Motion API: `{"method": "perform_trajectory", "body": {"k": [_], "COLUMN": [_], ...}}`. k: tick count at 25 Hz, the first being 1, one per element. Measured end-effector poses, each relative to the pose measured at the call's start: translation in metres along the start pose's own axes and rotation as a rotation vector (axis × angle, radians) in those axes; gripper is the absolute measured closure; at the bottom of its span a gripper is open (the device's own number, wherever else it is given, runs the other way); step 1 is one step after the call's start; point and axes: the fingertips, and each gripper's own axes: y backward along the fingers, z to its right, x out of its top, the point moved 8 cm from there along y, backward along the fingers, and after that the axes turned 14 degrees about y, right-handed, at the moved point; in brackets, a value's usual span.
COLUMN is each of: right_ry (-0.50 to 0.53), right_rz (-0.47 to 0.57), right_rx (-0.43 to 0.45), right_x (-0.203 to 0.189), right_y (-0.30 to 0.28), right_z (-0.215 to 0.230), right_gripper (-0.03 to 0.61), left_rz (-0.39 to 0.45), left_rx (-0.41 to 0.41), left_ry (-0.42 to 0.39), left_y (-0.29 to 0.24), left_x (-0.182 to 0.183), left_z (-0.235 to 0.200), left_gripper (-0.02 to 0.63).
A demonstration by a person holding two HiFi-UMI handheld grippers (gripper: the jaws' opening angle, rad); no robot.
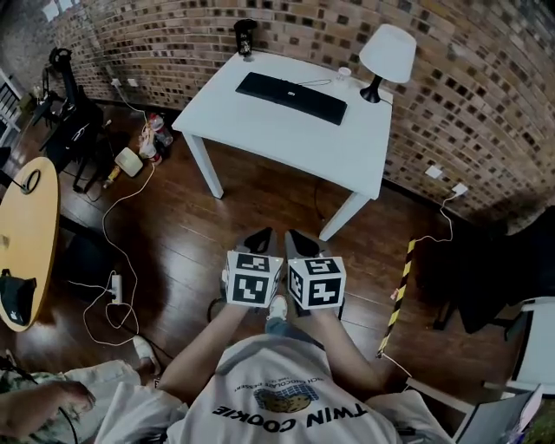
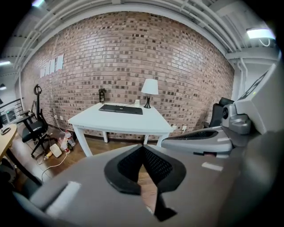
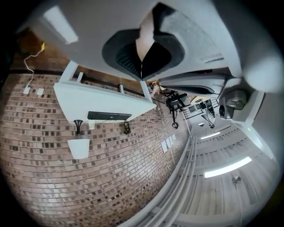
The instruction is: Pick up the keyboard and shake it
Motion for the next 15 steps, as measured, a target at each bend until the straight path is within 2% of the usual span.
{"method": "perform_trajectory", "body": {"k": [6,15], "right_ry": [-0.021,-0.034], "right_rz": [0.017,0.024], "right_rx": [0.011,0.002], "right_x": [0.021,0.042], "right_y": [-0.030,-0.062], "right_z": [0.060,0.107], "right_gripper": [0.575,0.575], "left_rz": [0.003,-0.010], "left_rx": [0.024,0.012], "left_ry": [-0.035,-0.061], "left_y": [-0.051,-0.104], "left_x": [0.042,0.079], "left_z": [0.011,0.019], "left_gripper": [0.607,0.607]}}
